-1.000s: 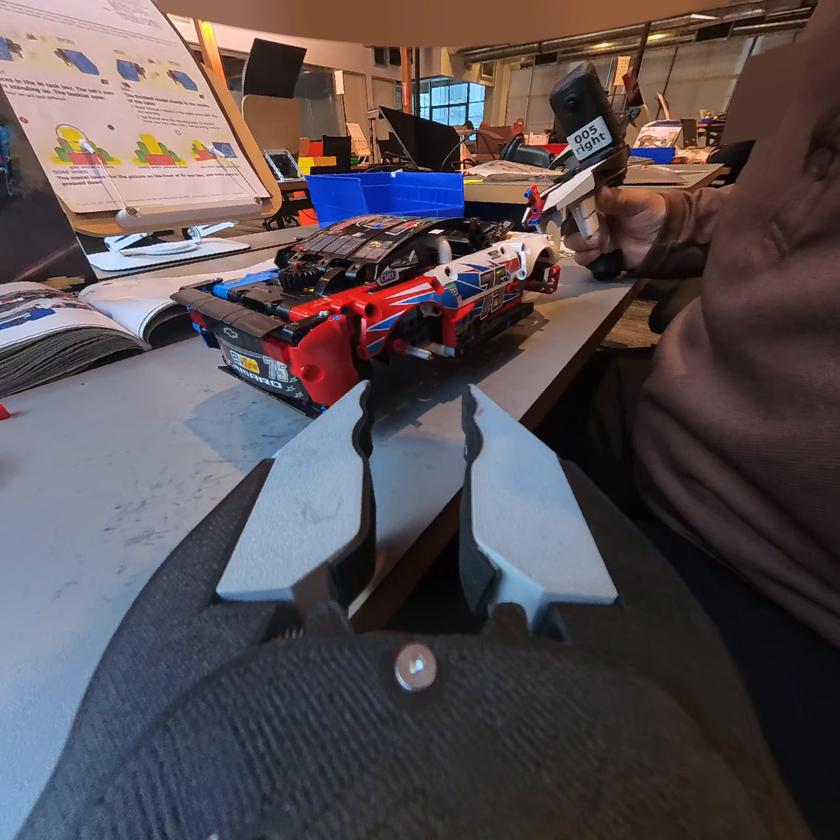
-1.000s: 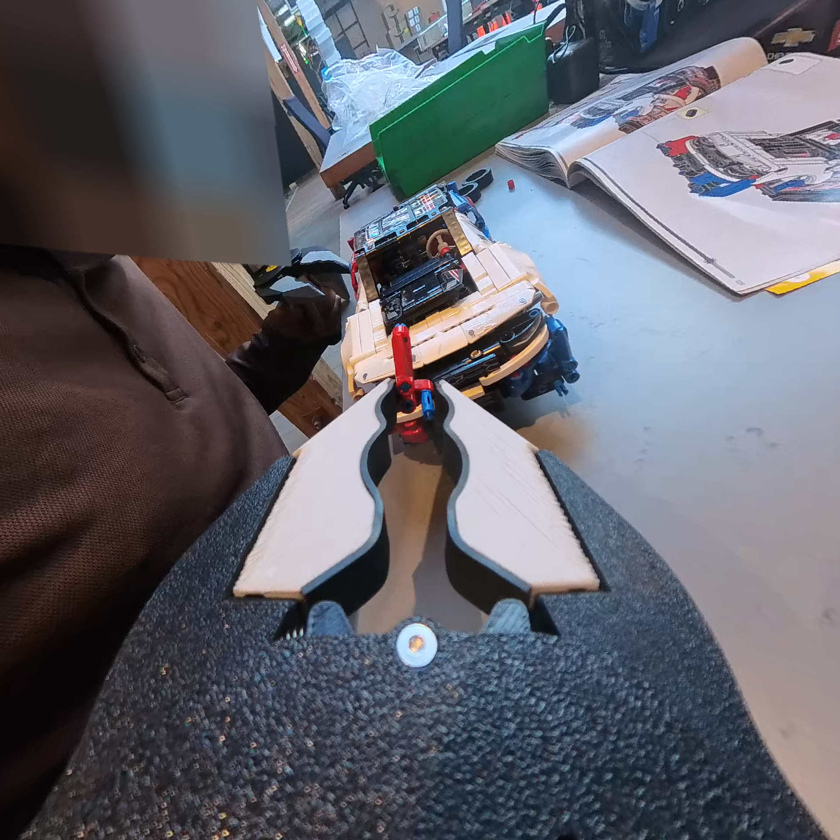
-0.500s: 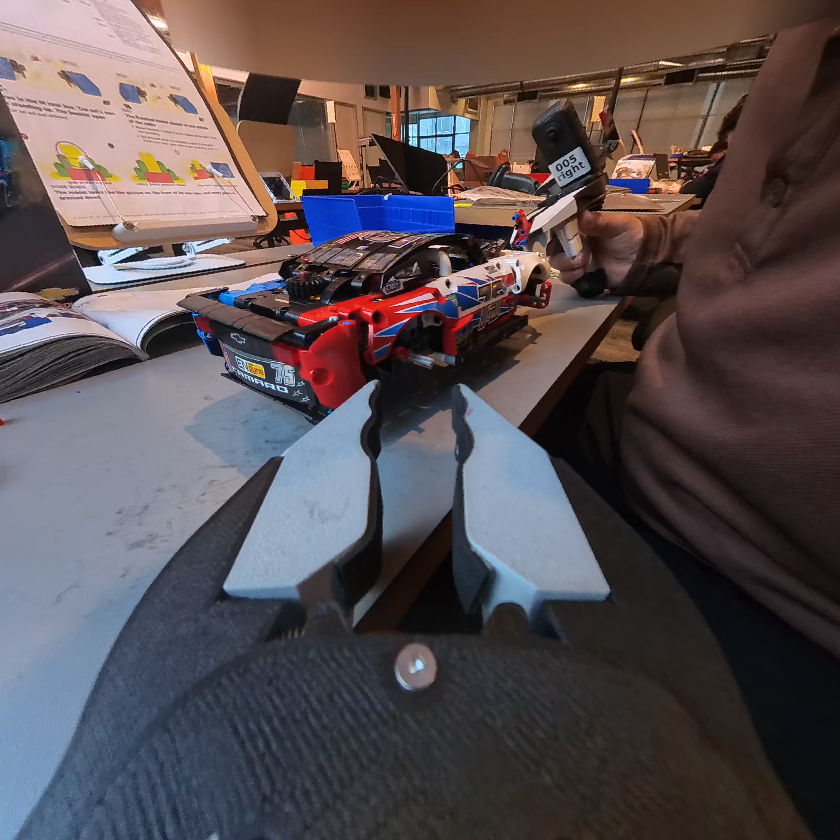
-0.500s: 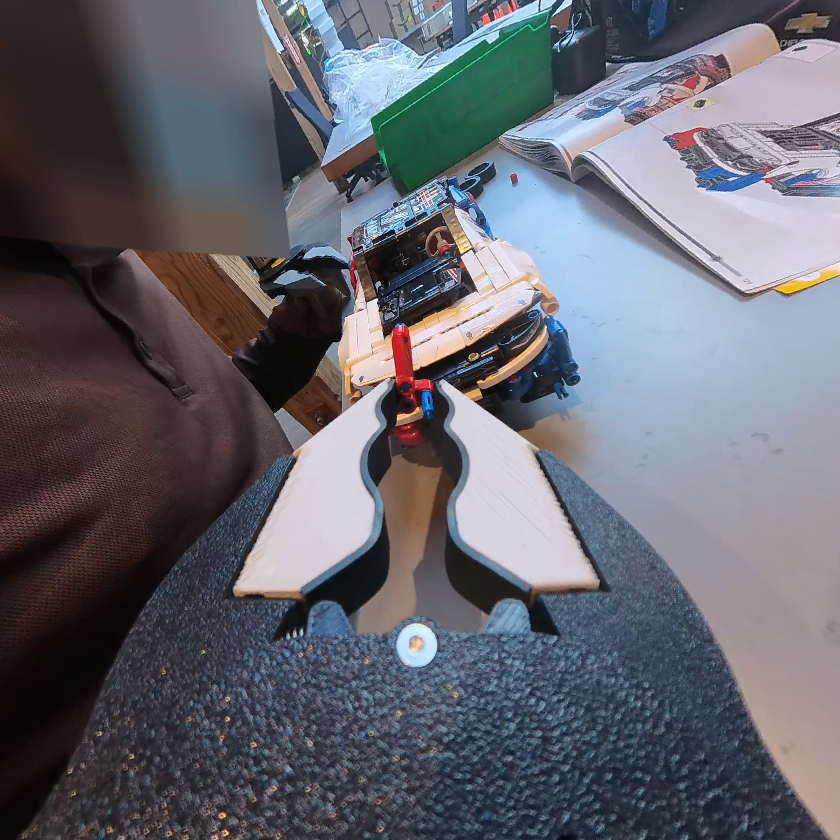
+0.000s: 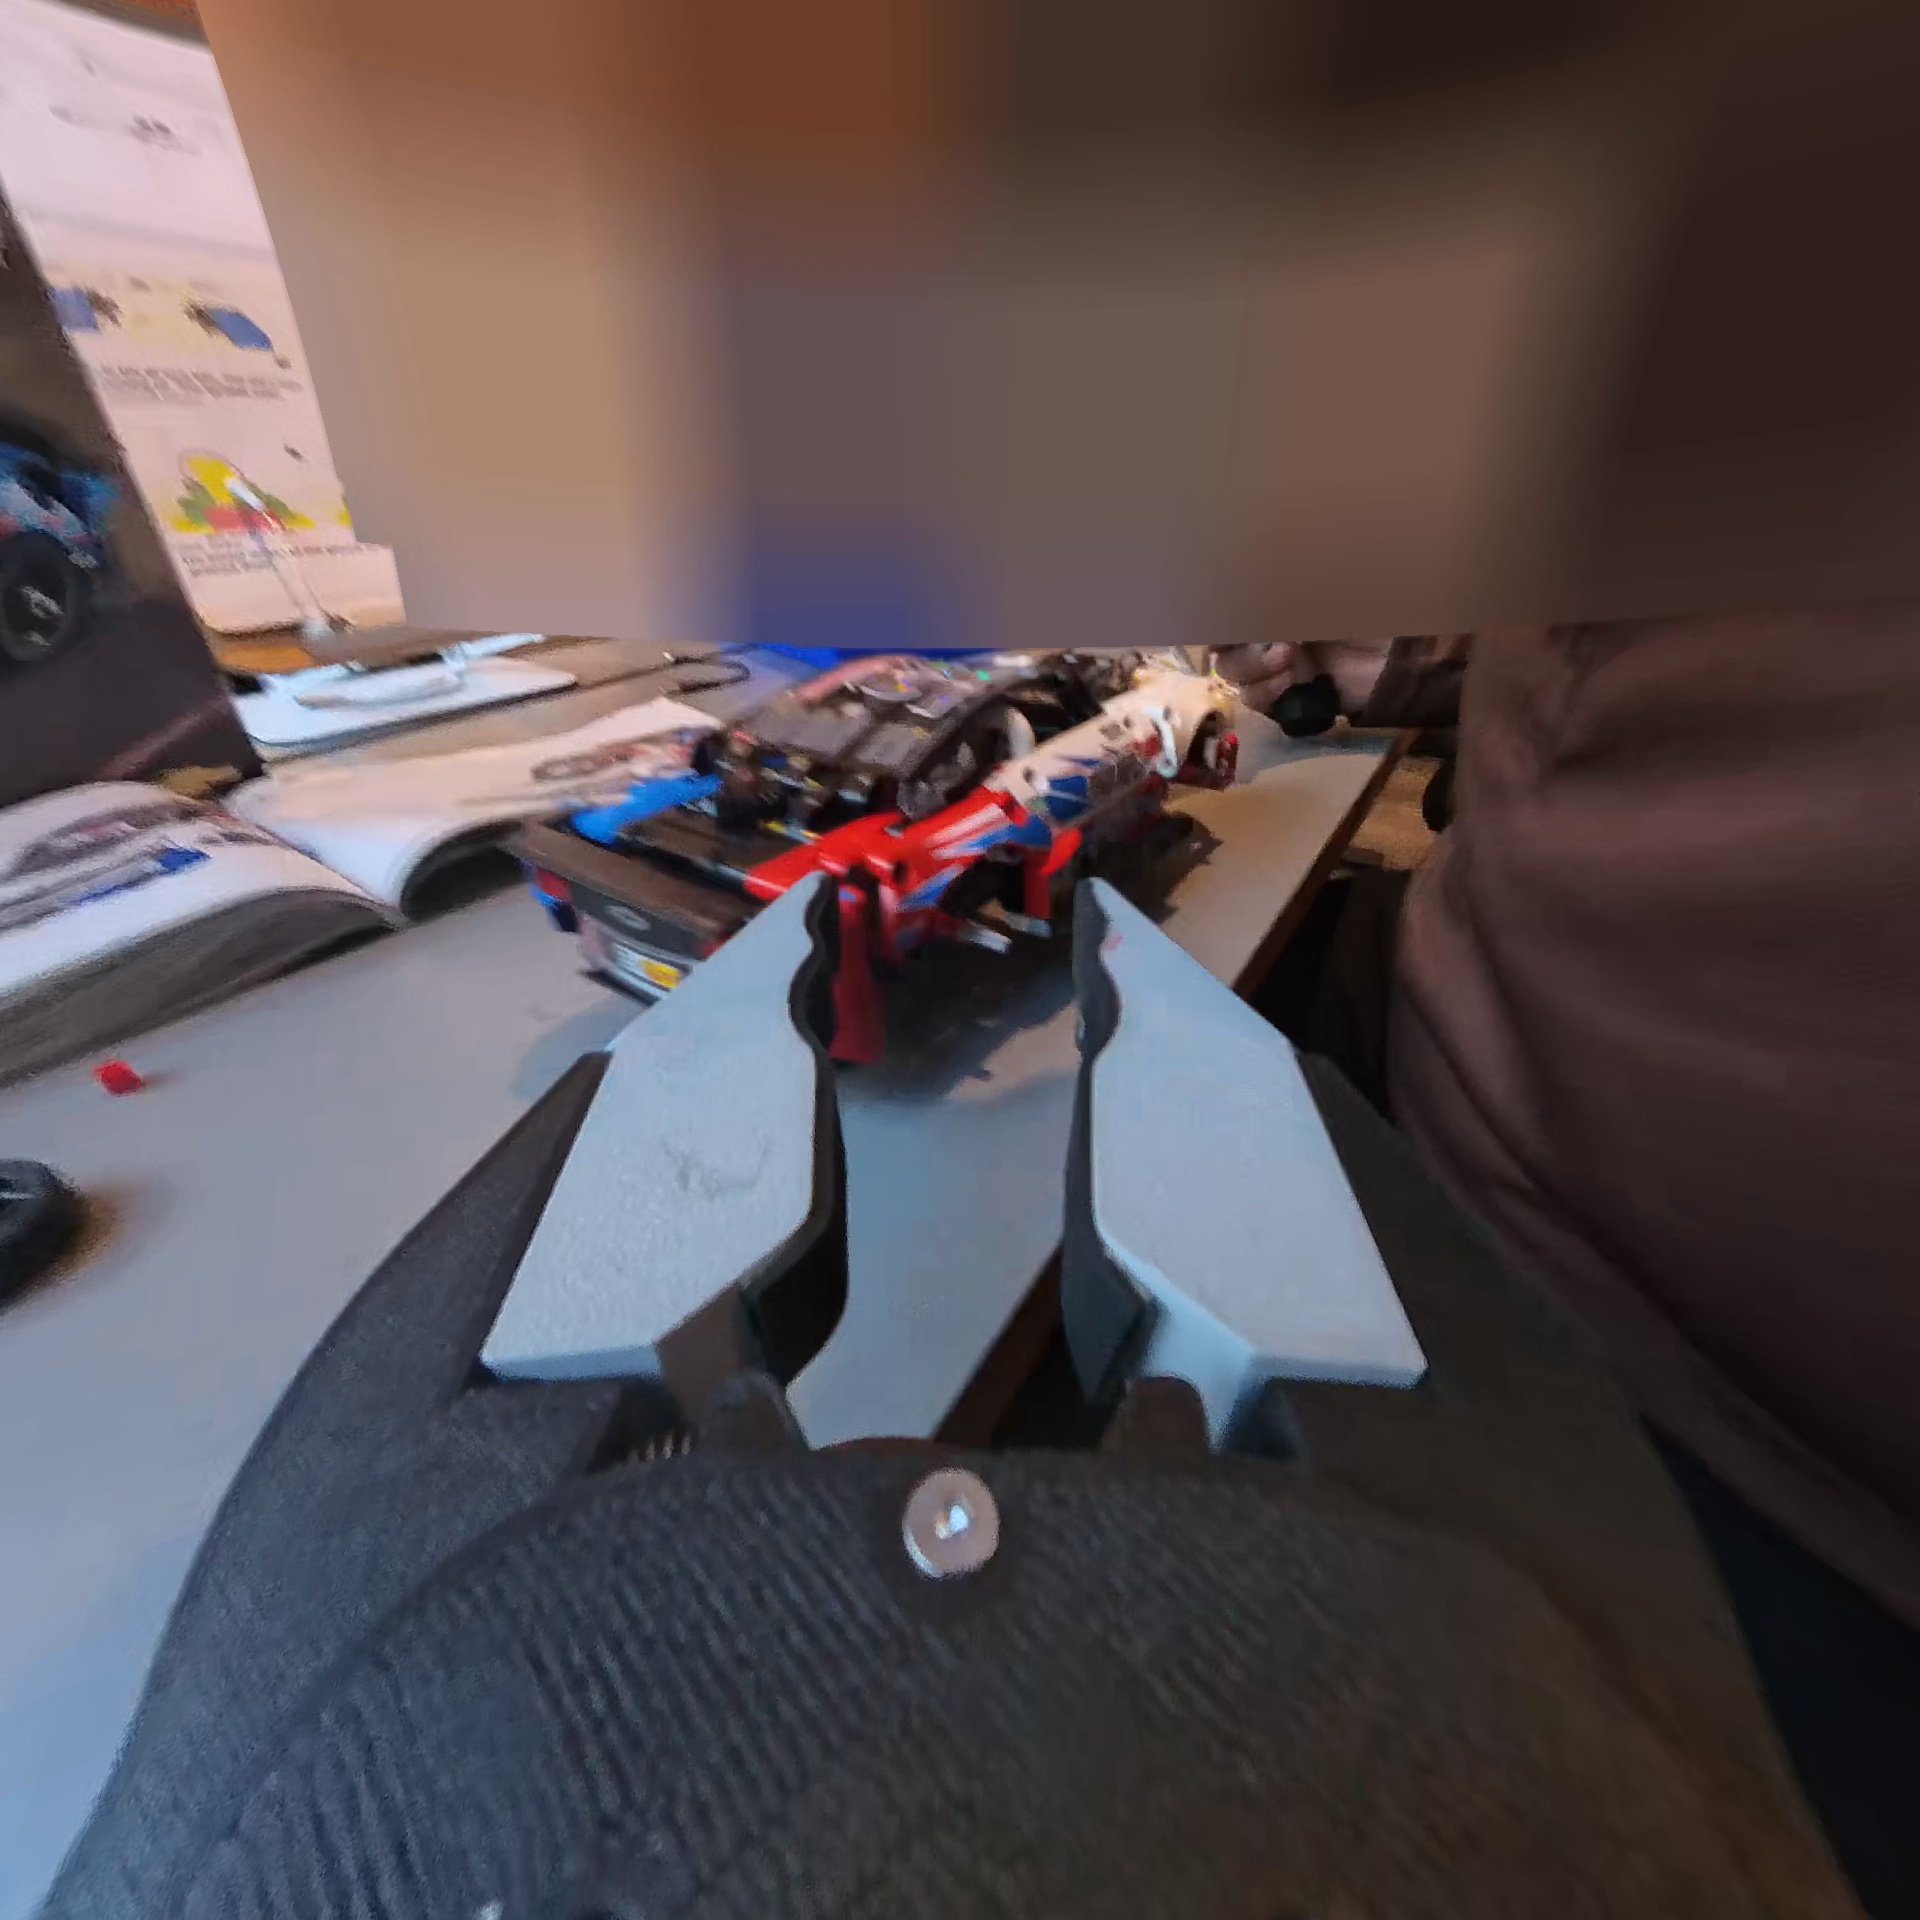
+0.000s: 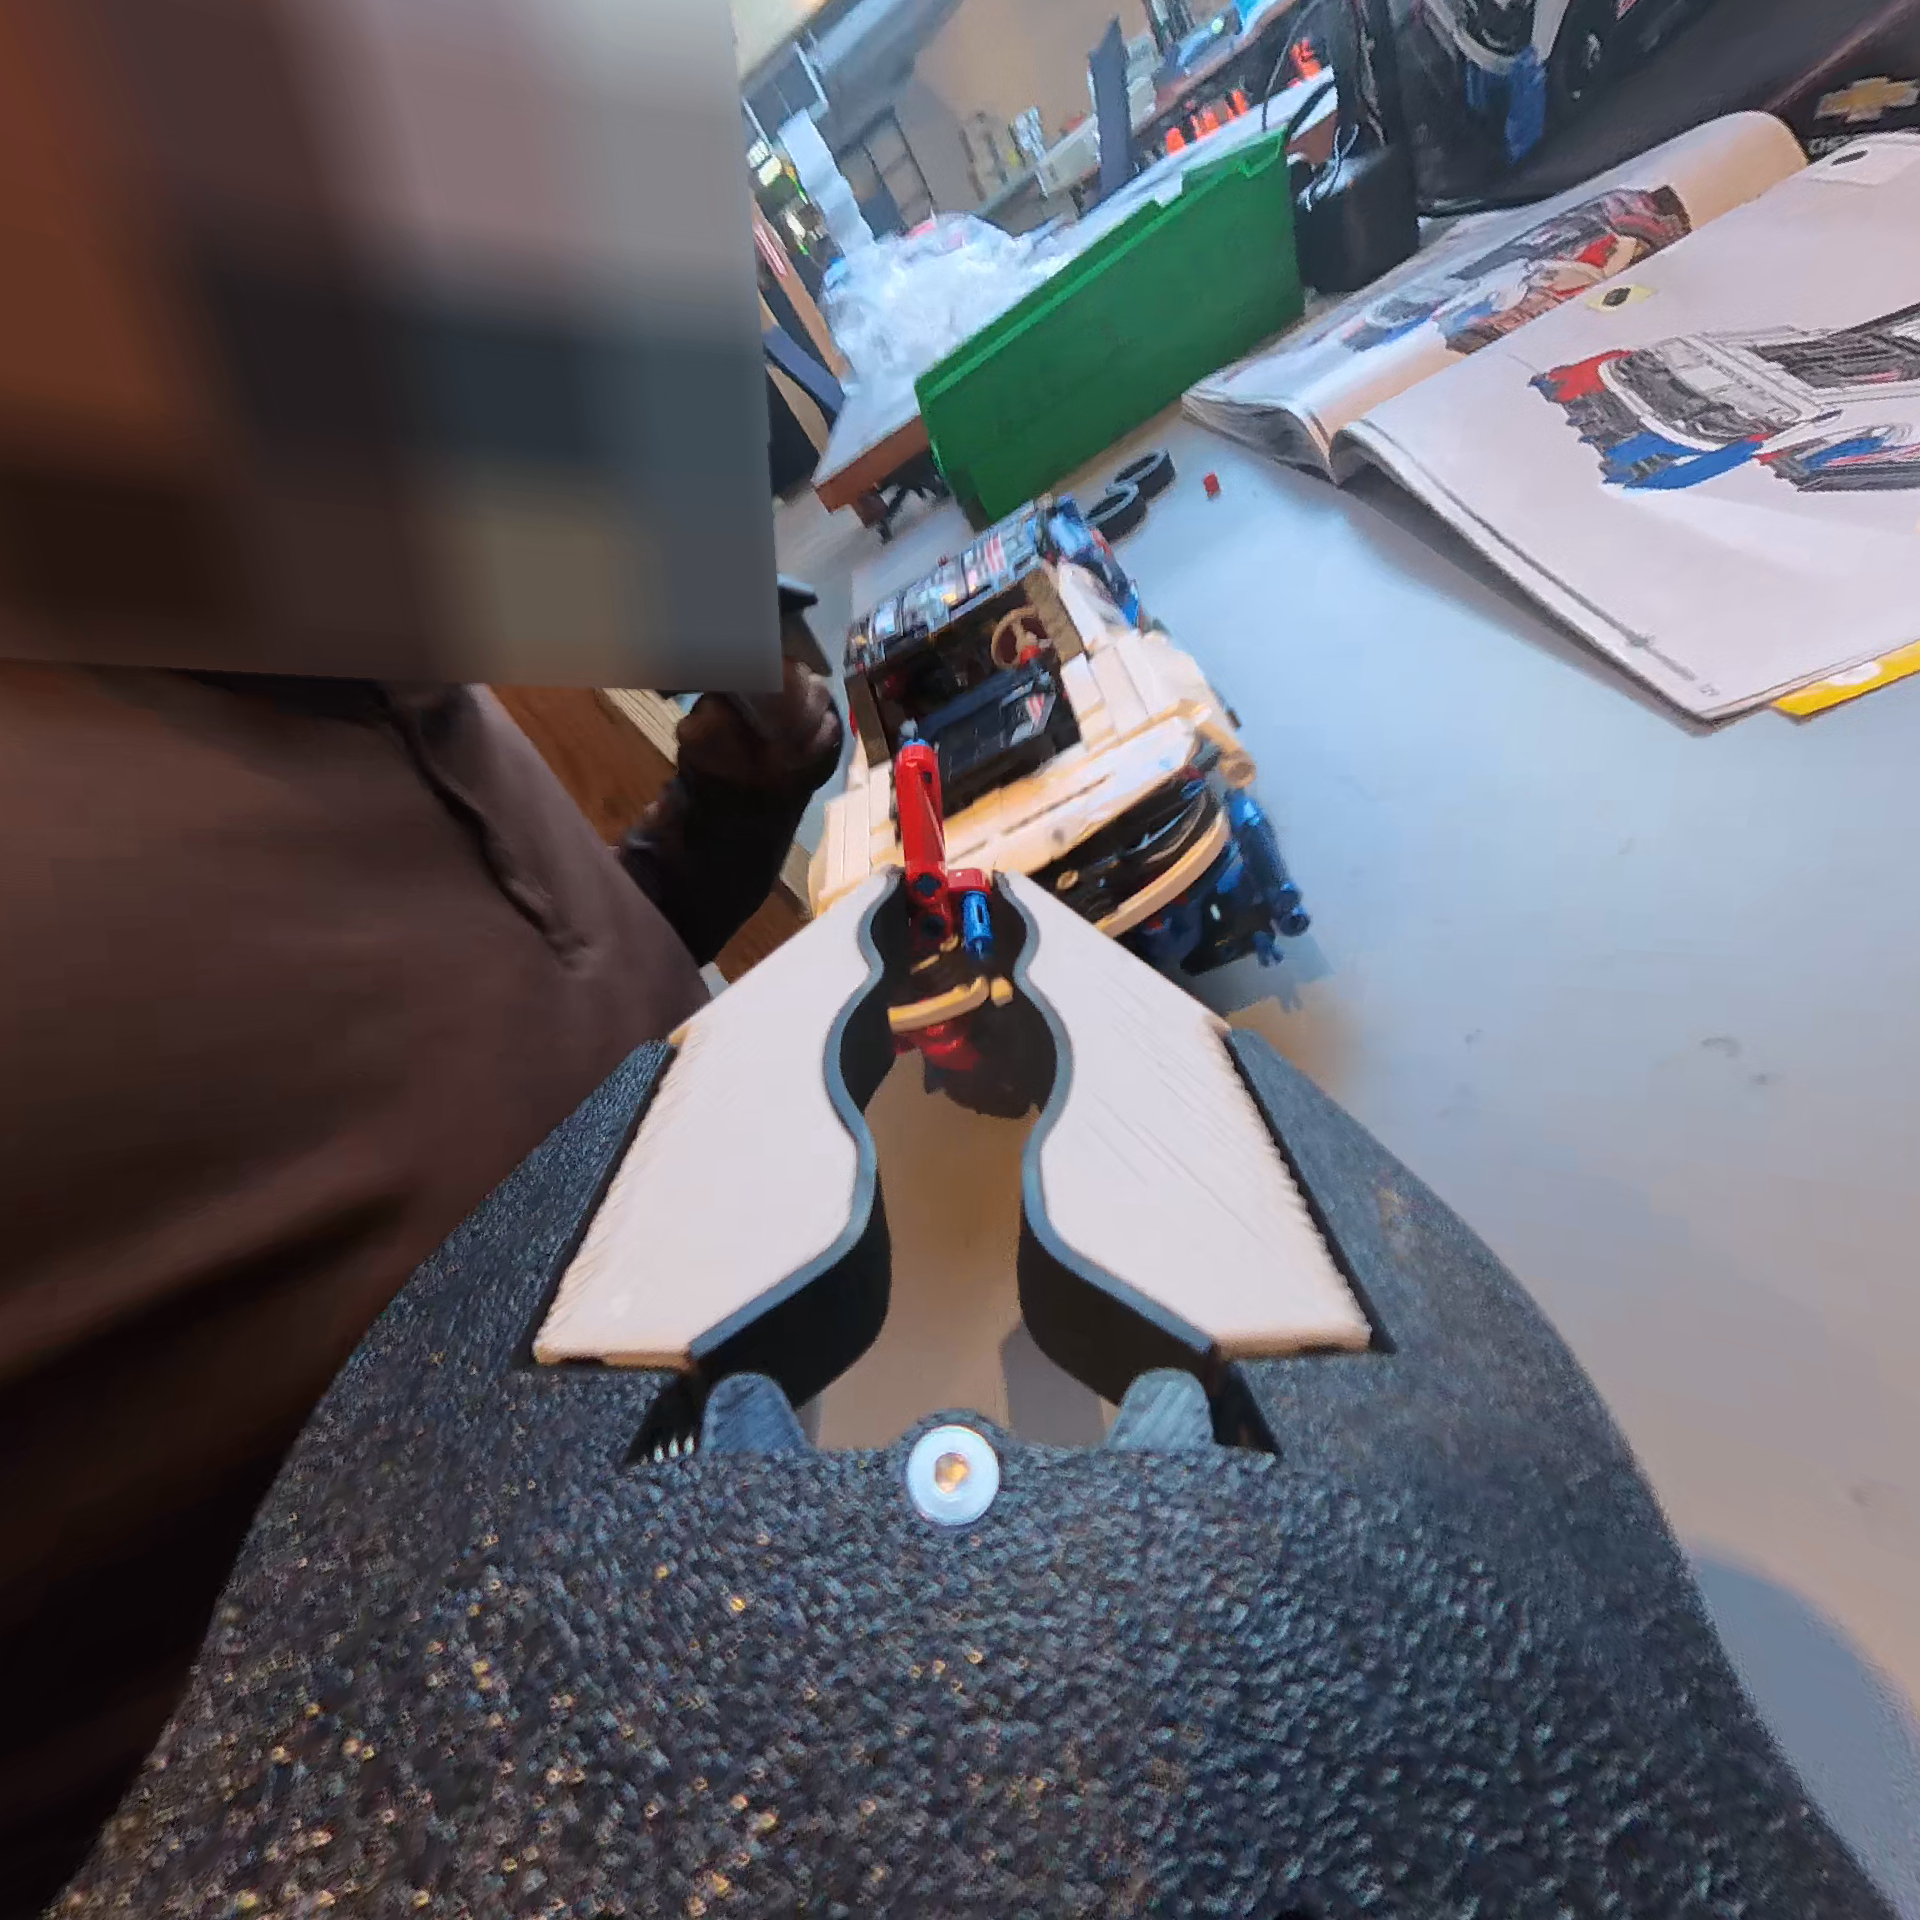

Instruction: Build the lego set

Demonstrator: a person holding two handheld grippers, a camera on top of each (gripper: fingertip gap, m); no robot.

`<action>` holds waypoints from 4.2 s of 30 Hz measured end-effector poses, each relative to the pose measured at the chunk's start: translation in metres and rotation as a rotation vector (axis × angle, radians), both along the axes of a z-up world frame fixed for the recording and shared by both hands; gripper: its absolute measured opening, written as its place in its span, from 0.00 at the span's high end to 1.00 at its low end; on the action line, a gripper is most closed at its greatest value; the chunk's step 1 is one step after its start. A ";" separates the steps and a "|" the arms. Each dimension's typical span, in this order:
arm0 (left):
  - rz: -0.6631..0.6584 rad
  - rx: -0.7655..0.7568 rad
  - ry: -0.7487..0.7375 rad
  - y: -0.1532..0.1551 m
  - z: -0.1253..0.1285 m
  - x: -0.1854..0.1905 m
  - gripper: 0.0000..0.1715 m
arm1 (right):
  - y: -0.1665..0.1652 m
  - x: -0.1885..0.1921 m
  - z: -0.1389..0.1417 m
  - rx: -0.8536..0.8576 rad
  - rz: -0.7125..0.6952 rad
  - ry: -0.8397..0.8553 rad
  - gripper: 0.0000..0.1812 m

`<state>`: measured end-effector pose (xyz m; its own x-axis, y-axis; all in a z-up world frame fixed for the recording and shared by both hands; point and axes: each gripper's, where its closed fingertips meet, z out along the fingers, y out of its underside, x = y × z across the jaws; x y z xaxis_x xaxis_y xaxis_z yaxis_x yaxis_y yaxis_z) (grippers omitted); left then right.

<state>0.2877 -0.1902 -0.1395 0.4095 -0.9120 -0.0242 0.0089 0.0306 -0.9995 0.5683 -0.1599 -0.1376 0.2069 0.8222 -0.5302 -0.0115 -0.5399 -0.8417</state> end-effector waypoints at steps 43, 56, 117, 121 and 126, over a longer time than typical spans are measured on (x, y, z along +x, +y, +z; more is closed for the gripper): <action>0.280 -0.124 0.145 0.146 0.002 -0.070 0.76 | -0.063 0.002 0.002 0.591 -0.154 -0.326 0.92; 0.341 -0.129 0.175 0.152 -0.002 -0.073 0.75 | -0.028 0.002 0.016 0.314 -0.062 -0.078 0.93; 0.284 -0.221 0.212 0.152 -0.013 -0.068 0.80 | -0.037 -0.003 0.004 0.116 -0.123 -0.029 0.93; 0.297 -0.203 0.211 0.152 -0.012 -0.069 0.80 | -0.053 0.007 0.007 0.168 -0.121 -0.035 0.92; 0.344 -0.195 0.278 0.155 -0.019 -0.068 0.81 | -0.066 0.012 0.003 0.210 -0.092 -0.028 0.92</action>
